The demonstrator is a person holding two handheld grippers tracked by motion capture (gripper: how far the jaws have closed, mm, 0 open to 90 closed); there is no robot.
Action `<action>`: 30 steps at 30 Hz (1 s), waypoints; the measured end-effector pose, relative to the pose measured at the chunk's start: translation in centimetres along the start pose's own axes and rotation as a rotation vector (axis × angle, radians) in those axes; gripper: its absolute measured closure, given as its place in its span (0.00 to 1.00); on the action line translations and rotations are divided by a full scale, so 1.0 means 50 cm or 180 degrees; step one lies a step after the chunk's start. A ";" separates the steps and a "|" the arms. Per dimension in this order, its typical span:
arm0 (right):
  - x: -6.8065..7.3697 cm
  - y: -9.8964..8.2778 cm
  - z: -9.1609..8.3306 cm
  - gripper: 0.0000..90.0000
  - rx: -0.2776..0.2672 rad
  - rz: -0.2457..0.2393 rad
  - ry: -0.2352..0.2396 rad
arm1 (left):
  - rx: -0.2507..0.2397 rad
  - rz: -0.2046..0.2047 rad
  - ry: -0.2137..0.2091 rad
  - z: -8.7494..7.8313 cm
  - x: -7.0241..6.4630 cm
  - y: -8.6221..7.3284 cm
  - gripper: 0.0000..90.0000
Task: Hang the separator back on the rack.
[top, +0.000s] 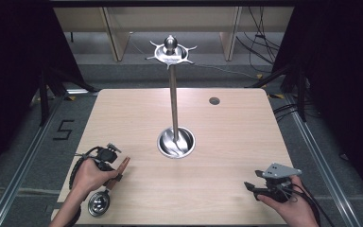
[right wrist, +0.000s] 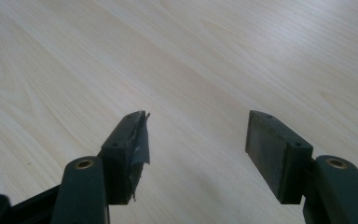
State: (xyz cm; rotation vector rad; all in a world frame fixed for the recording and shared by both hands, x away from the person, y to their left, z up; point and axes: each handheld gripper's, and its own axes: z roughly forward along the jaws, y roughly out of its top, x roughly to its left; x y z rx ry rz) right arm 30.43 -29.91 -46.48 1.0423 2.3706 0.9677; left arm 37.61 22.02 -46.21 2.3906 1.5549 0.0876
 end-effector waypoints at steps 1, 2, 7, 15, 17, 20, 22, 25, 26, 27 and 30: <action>-0.001 0.000 0.000 0.44 0.0003 -0.0022 -0.0008 | -0.0151 0.0139 -0.0004 -0.010 0.008 -0.009 0.75; -0.001 0.000 0.000 0.44 0.0003 -0.0022 -0.0007 | -0.0211 0.0098 -0.0034 -0.015 0.009 -0.015 0.75; -0.001 0.000 0.001 0.44 0.0005 -0.0035 0.0007 | -0.0534 0.0029 -0.0098 -0.037 0.014 -0.046 0.75; 0.001 0.000 0.002 0.44 0.0005 -0.0035 0.0007 | -0.0966 0.0022 -0.0210 -0.063 0.012 -0.080 0.75; 0.001 0.000 0.002 0.44 0.0009 -0.0024 0.0011 | -0.1187 -0.0001 -0.0214 -0.066 0.007 -0.086 0.75; 0.002 0.000 0.001 0.44 0.0012 -0.0029 -0.0020 | -0.1361 0.0116 -0.0139 -0.082 0.007 -0.096 0.75; 0.001 0.000 0.002 0.44 0.0004 -0.0037 0.0006 | -0.1492 0.0158 -0.0113 -0.089 0.006 -0.099 0.75; 0.000 0.000 0.003 0.44 0.0003 -0.0054 0.0010 | -0.1692 0.0128 -0.0111 -0.097 0.002 -0.101 0.75; 0.002 0.000 0.002 0.44 0.0010 -0.0021 0.0015 | -0.1777 0.0244 -0.0049 -0.106 0.003 -0.103 0.75; 0.002 0.000 0.002 0.44 0.0010 -0.0021 0.0015 | -0.1777 0.0244 -0.0049 -0.106 0.003 -0.103 0.75; 0.005 0.000 0.002 0.44 0.0016 0.0024 0.0003 | -0.2149 0.0155 -0.0101 -0.110 -0.011 -0.099 0.75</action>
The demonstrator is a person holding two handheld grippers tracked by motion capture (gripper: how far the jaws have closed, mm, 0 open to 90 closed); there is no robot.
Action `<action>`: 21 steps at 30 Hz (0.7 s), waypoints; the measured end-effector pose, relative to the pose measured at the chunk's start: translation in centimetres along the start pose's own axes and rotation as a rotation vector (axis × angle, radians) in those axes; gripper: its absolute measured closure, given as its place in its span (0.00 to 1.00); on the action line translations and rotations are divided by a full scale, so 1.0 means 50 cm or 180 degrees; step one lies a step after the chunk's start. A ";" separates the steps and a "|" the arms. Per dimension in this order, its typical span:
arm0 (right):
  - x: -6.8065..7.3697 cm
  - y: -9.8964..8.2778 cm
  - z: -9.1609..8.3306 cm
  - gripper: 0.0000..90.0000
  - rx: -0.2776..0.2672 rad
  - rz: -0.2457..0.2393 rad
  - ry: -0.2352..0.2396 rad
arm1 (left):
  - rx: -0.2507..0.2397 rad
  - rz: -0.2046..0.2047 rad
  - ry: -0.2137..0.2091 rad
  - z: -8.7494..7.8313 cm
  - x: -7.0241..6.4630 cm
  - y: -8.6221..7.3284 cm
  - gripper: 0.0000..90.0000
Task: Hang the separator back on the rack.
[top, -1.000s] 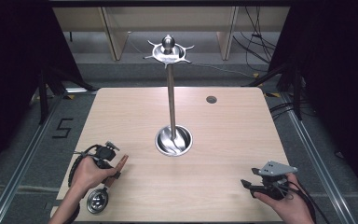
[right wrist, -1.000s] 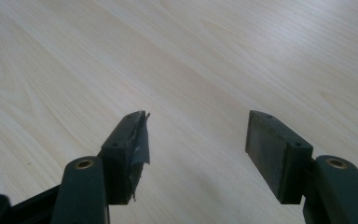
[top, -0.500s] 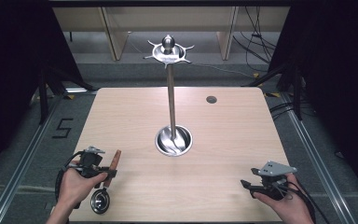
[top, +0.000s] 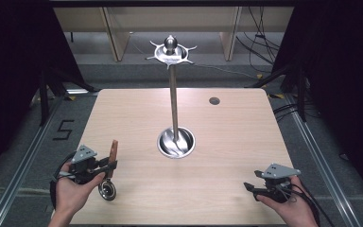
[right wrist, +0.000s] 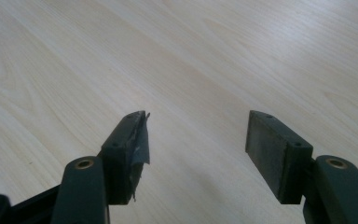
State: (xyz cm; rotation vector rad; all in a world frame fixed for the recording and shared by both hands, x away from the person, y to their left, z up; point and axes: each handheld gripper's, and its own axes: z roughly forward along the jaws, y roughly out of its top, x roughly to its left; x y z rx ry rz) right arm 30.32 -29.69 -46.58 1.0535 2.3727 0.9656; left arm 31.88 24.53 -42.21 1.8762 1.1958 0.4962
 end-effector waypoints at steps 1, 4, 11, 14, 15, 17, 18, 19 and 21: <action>-0.001 0.000 0.000 0.44 0.0000 -0.0008 -0.0001 | -0.0091 0.0045 0.0006 -0.004 -0.004 0.005 0.75; -0.001 0.000 0.000 0.44 -0.0005 -0.0004 0.0000 | -0.0240 0.0092 -0.0028 -0.008 -0.011 0.012 0.75; -0.004 0.001 0.001 0.44 -0.0003 -0.0045 0.0050 | -0.0545 0.0180 -0.0067 -0.015 -0.023 0.022 0.75; -0.004 0.001 0.000 0.44 -0.0018 -0.0062 0.0006 | -0.0654 0.0216 -0.0129 -0.018 -0.027 0.027 0.75; -0.003 0.001 0.000 0.44 0.0000 -0.0036 0.0036 | -0.0705 0.0254 -0.0186 -0.020 -0.028 0.030 0.75; -0.003 0.001 0.001 0.44 -0.0001 -0.0041 0.0052 | -0.0715 0.0258 -0.0186 -0.021 -0.030 0.031 0.75; -0.003 0.001 0.001 0.44 -0.0001 -0.0041 0.0050 | -0.0740 0.0269 -0.0202 -0.021 -0.032 0.032 0.75; -0.003 0.001 0.001 0.44 -0.0003 -0.0046 0.0051 | -0.0781 0.0282 -0.0220 -0.022 -0.033 0.034 0.75; -0.004 0.000 0.000 0.44 -0.0019 -0.0055 0.0006 | -0.0834 0.0279 -0.0245 -0.024 -0.036 0.038 0.75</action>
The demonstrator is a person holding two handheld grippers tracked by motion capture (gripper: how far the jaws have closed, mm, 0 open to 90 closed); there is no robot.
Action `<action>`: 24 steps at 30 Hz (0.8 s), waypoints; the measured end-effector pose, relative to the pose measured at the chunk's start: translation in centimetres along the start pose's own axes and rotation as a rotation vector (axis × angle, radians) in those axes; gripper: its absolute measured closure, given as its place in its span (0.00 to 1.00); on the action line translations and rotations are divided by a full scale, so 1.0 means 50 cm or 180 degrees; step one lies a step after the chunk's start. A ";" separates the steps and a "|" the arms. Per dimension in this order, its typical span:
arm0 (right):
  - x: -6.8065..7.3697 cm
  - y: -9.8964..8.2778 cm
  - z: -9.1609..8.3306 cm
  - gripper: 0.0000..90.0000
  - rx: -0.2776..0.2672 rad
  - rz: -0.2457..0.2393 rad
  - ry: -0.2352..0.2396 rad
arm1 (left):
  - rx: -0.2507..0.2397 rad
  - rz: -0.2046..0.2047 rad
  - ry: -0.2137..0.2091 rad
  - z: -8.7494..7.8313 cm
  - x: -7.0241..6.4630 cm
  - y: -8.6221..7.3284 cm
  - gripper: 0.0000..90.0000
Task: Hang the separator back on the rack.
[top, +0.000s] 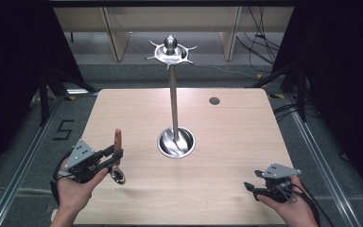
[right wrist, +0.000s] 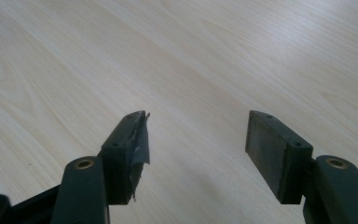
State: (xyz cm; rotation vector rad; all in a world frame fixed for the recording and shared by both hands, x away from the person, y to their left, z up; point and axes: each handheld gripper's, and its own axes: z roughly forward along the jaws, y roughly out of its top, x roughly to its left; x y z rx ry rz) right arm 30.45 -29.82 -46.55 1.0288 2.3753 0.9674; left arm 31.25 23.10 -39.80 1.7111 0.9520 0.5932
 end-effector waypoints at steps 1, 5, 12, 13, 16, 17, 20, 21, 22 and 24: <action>0.000 0.000 0.000 0.44 0.0003 -0.0006 0.0003 | -0.0031 0.0006 -0.0026 0.000 -0.001 0.006 0.75; 0.000 0.001 -0.001 0.44 0.0023 0.0014 -0.0007 | -0.0086 0.0044 -0.0042 -0.002 -0.004 0.017 0.74; 0.001 0.001 0.000 0.44 0.0019 0.0013 0.0011 | -0.0152 0.0150 -0.0074 -0.002 -0.011 0.040 0.74; 0.001 0.001 0.000 0.44 0.0011 0.0000 0.0007 | -0.0193 0.0150 -0.0096 0.001 -0.013 0.044 0.74; 0.005 -0.001 0.000 0.44 0.0001 0.0091 -0.0017 | -0.0189 0.0162 -0.0091 0.001 -0.015 0.049 0.75; 0.004 0.000 0.000 0.44 0.0006 0.0069 -0.0010 | -0.0190 0.0165 -0.0096 0.001 -0.016 0.052 0.75; 0.004 0.000 0.000 0.44 0.0005 0.0071 -0.0010 | -0.0191 0.0174 -0.0105 0.004 -0.019 0.057 0.74; 0.005 -0.001 0.000 0.44 0.0009 0.0098 -0.0015 | -0.0191 0.0197 -0.0114 0.005 -0.021 0.060 0.74; 0.003 0.000 0.000 0.44 0.0009 0.0068 -0.0007 | -0.0191 0.0197 -0.0114 0.005 -0.021 0.060 0.75; 0.003 0.000 0.000 0.44 0.0010 0.0068 -0.0007 | -0.0207 0.0195 -0.0118 0.008 -0.023 0.065 0.74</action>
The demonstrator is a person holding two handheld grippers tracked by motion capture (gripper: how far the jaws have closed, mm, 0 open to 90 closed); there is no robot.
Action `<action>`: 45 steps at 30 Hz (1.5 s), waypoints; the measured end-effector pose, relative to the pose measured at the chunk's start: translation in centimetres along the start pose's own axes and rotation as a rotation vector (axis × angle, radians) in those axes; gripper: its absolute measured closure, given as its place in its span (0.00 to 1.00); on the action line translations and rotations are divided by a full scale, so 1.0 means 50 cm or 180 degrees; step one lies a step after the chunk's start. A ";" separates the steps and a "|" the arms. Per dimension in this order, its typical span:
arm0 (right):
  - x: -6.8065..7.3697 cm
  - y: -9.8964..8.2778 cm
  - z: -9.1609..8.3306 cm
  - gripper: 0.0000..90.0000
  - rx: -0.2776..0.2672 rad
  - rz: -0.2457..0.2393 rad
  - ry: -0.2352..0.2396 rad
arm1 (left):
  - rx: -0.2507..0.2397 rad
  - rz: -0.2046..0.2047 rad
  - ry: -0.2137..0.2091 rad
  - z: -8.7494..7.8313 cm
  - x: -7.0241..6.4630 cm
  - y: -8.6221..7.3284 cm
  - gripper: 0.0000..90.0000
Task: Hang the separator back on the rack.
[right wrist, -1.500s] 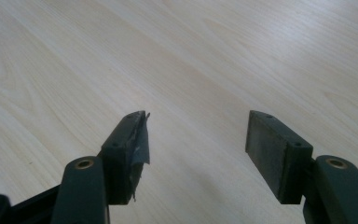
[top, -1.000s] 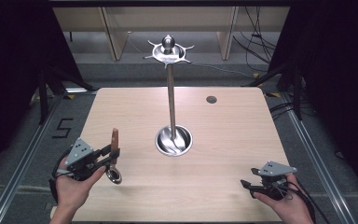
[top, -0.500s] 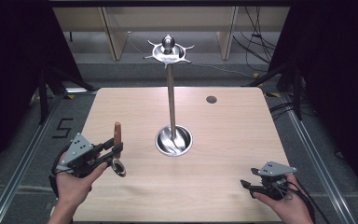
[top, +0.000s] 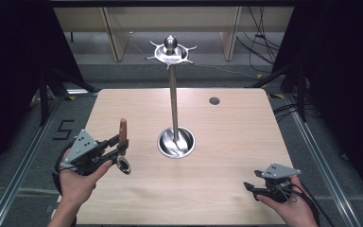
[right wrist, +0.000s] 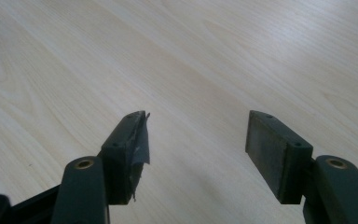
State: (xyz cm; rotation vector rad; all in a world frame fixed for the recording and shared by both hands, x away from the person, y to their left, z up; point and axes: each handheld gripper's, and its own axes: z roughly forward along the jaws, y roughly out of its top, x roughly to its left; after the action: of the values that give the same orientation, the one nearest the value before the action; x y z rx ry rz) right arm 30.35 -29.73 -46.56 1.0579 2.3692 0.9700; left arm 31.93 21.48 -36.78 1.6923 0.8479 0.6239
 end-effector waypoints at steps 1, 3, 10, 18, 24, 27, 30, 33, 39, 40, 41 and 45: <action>-0.001 0.000 0.000 0.44 -0.0004 -0.0016 0.0003 | -0.0015 -0.0005 0.0000 0.001 -0.001 0.002 0.74; -0.003 0.000 0.001 0.44 -0.0013 -0.0078 0.0014 | -0.0048 -0.0041 -0.0006 0.004 -0.002 0.004 0.74; -0.004 0.001 0.002 0.44 -0.0023 -0.0086 0.0018 | -0.0065 0.0021 0.0003 0.006 -0.001 0.016 0.74; -0.004 0.000 0.000 0.44 -0.0014 -0.0055 0.0003 | -0.0136 -0.0050 0.0023 0.010 0.000 0.025 0.74; -0.004 0.000 -0.001 0.44 -0.0021 -0.0055 -0.0010 | -0.0158 -0.0119 0.0052 0.010 0.001 0.031 0.74; -0.004 0.000 -0.002 0.44 -0.0021 -0.0061 -0.0018 | -0.0180 -0.0121 0.0067 0.012 0.001 0.035 0.74; -0.004 0.000 -0.001 0.44 -0.0021 -0.0057 -0.0013 | -0.0173 -0.0128 0.0062 0.014 0.000 0.037 0.74; -0.004 0.000 -0.002 0.44 -0.0022 -0.0051 -0.0006 | -0.0184 -0.0111 0.0053 0.016 0.000 0.040 0.74; -0.004 0.000 -0.002 0.44 -0.0027 -0.0052 -0.0013 | -0.0194 -0.0090 0.0041 0.018 -0.001 0.047 0.74; -0.004 0.000 -0.002 0.44 -0.0027 -0.0052 -0.0013 | -0.0194 -0.0090 0.0041 0.018 -0.001 0.047 0.74; -0.004 0.000 -0.002 0.44 -0.0028 -0.0051 -0.0013 | -0.0199 -0.0087 0.0023 0.020 -0.001 0.049 0.74; -0.005 0.000 -0.002 0.44 -0.0027 -0.0062 -0.0013 | -0.0205 -0.0088 0.0014 0.022 -0.002 0.051 0.74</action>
State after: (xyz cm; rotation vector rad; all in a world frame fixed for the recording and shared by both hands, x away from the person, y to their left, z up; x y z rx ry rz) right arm 30.45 -29.94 -46.48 1.0309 2.3659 0.9693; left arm 33.25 20.37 -34.62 1.6192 0.8444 0.6298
